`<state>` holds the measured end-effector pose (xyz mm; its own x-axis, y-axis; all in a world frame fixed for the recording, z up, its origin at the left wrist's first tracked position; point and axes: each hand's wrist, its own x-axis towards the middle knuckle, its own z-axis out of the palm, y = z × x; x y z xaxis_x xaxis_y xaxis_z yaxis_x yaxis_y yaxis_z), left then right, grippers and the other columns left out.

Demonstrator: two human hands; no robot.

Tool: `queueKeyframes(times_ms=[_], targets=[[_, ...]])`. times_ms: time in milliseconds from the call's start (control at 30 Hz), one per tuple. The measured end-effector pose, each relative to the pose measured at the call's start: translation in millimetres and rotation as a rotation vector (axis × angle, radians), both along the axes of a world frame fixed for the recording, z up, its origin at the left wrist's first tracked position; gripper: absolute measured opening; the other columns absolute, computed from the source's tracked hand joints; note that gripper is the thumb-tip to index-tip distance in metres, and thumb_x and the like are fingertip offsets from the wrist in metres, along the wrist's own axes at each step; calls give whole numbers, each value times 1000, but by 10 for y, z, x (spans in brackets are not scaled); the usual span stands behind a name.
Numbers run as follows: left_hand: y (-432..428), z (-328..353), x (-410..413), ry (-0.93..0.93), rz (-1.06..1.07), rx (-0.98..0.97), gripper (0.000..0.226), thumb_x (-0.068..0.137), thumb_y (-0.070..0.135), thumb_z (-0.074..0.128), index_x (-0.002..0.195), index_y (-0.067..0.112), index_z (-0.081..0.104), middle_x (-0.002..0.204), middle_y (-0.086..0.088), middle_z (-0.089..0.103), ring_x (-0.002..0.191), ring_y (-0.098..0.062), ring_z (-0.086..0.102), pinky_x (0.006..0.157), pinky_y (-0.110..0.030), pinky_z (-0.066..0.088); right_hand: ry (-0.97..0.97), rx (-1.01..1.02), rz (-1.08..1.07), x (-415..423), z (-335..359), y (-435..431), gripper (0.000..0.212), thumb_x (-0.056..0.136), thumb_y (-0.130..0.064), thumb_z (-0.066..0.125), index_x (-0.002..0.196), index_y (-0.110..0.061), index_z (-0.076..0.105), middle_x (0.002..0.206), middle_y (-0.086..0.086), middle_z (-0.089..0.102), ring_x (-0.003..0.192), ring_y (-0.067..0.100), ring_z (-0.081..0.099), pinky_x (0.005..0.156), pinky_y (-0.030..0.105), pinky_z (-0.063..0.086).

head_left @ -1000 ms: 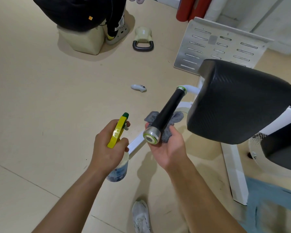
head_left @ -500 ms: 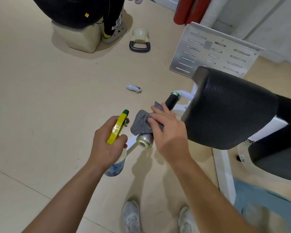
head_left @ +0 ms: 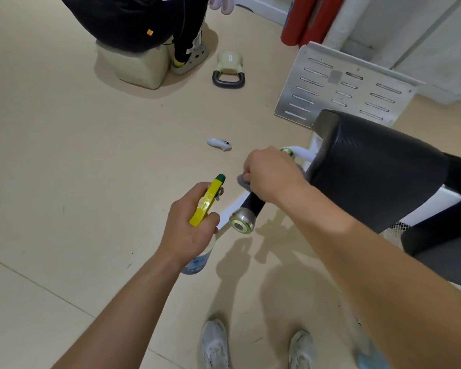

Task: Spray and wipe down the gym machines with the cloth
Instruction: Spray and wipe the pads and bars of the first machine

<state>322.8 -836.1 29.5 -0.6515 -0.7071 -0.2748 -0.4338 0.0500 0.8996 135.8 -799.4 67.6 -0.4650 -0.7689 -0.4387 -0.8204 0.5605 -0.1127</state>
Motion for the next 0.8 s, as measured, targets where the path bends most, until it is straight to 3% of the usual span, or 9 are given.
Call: queueKeyframes(times_ms=[100,200,333,400,500,567,633,700,800], targets=[[-5,36,84,-18,16,-9,46,69,11,53,110,24,68,99,10,70,76,-21,65,60,-18,55,-142,-60,-5,145,119,91,18,86,-21,60,73,-13,68,66,6,56,67,29,57,62,34,50],[-41,48,186,-40,28,-31,47,67,11,52,109,24,69,94,8,69,72,-20,65,59,-19,55,-281,-71,33,247,219,237,16,88,-22,60,80,-14,71,71,9,65,69,26,60,66,35,50],[-41,103,255,-37,21,-72,45,68,9,53,109,19,69,91,1,70,73,-8,67,62,-16,54,-498,-405,-78,170,282,455,18,97,-27,58,91,-24,75,83,-9,71,83,9,62,76,26,49],[-32,150,259,-37,32,-99,41,74,-2,58,109,14,69,95,-1,71,78,-4,66,63,-8,49,-448,-513,-89,199,138,522,19,98,-25,56,94,-24,74,91,-10,69,91,10,59,83,26,46],[6,206,270,-57,67,-111,50,76,-21,58,110,15,70,105,5,71,88,-4,62,63,-5,48,-117,-451,27,180,-250,586,18,98,-13,54,102,-18,71,105,-2,65,102,18,54,92,28,40],[46,261,294,-49,80,-114,51,76,-17,58,109,19,71,107,8,72,89,-7,63,62,-9,50,37,-471,-107,147,-399,620,18,99,-13,54,106,-16,70,107,0,62,99,20,53,87,29,43],[121,381,325,-39,76,-128,47,72,-2,58,108,24,72,107,12,72,87,-8,64,63,-11,51,27,-558,-288,253,-368,681,14,97,-12,56,103,-14,69,103,2,56,93,20,53,80,32,47],[210,538,349,-40,66,-146,50,66,5,54,108,27,72,108,14,73,87,-6,66,64,-12,52,-114,-589,-391,429,-258,765,13,99,-16,54,103,-14,66,100,2,56,85,17,52,75,31,46],[453,831,290,-63,17,-153,50,74,-6,61,109,26,73,107,16,73,87,-1,65,61,-12,50,-532,-648,-617,533,-78,1129,20,100,-24,56,87,-16,68,80,-4,65,73,9,59,65,24,46]])
